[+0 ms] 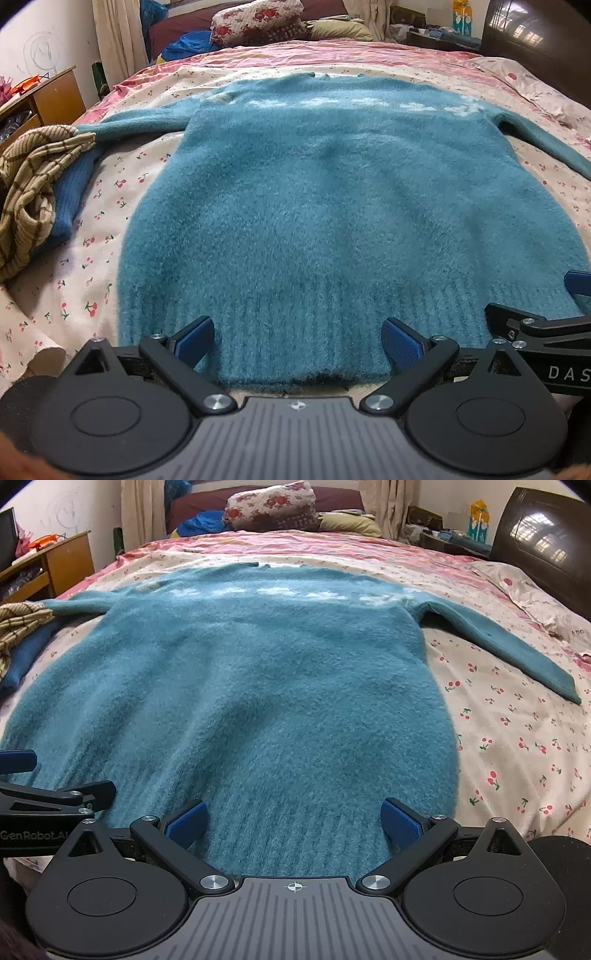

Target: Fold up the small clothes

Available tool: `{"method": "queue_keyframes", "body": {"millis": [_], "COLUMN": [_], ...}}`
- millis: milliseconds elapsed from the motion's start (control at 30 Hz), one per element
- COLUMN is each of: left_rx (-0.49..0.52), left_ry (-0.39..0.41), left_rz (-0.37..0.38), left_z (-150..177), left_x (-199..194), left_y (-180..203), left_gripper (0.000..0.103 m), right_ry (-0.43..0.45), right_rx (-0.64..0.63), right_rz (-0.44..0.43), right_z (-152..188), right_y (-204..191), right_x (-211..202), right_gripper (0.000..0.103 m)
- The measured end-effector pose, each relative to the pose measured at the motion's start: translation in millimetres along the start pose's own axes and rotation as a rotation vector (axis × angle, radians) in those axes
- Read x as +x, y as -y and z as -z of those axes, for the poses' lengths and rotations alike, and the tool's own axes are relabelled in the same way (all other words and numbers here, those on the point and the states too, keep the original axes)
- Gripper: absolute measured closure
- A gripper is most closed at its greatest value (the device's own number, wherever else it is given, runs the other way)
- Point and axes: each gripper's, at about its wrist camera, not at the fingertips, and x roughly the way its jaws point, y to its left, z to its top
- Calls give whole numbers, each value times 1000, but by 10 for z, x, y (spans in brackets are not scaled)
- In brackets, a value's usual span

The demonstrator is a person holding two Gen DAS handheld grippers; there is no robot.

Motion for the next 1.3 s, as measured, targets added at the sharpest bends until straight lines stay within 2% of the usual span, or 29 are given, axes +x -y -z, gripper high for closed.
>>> {"method": "queue_keyframes", "body": {"millis": [1100,1300], "left_rx": [-57,-66], "left_ry": [-1,-4], "left_rz": [14,40], "left_z": [79,64], "left_x": [62,23], "left_y": [-58,-99], "left_gripper": [0,0], "right_ry": [-8,18], "right_rx": [-3,-11], "right_rz": [0,5], "right_z": [18,28], "right_y": [-18,-34], "right_x": [46,8], "right_gripper": [1,2]}}
